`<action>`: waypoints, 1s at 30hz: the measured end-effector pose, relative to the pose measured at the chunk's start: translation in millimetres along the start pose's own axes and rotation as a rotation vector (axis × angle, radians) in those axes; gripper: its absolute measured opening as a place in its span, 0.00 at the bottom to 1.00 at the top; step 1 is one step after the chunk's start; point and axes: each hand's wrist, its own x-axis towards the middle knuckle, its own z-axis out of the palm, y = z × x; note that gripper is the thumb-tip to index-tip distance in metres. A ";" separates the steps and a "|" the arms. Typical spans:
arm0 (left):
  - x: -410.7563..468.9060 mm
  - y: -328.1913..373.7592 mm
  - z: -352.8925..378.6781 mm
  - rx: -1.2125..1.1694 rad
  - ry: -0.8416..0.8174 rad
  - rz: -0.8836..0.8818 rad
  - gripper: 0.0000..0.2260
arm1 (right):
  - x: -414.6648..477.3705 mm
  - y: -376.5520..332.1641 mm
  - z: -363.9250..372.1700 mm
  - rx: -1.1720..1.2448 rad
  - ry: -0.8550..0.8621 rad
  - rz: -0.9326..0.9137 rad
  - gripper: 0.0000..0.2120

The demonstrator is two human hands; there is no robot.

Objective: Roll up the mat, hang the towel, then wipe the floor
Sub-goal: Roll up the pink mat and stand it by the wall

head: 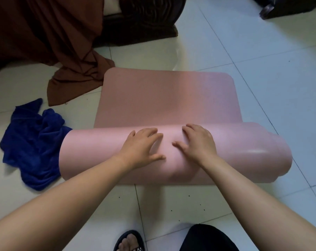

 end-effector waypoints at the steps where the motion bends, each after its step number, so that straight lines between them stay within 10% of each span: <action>1: 4.2 0.3 -1.2 0.008 -0.001 -0.007 0.33 | 3.7 0.4 -0.2 0.013 0.012 0.002 0.29; 19: 49.6 11.0 -33.2 0.008 -0.004 -0.156 0.24 | 12.5 30.4 -22.9 -0.011 -0.202 -0.211 0.38; 30: 58.1 0.5 -27.4 0.019 -0.014 -0.144 0.44 | 89.9 24.2 -43.4 -0.056 -0.219 -0.177 0.37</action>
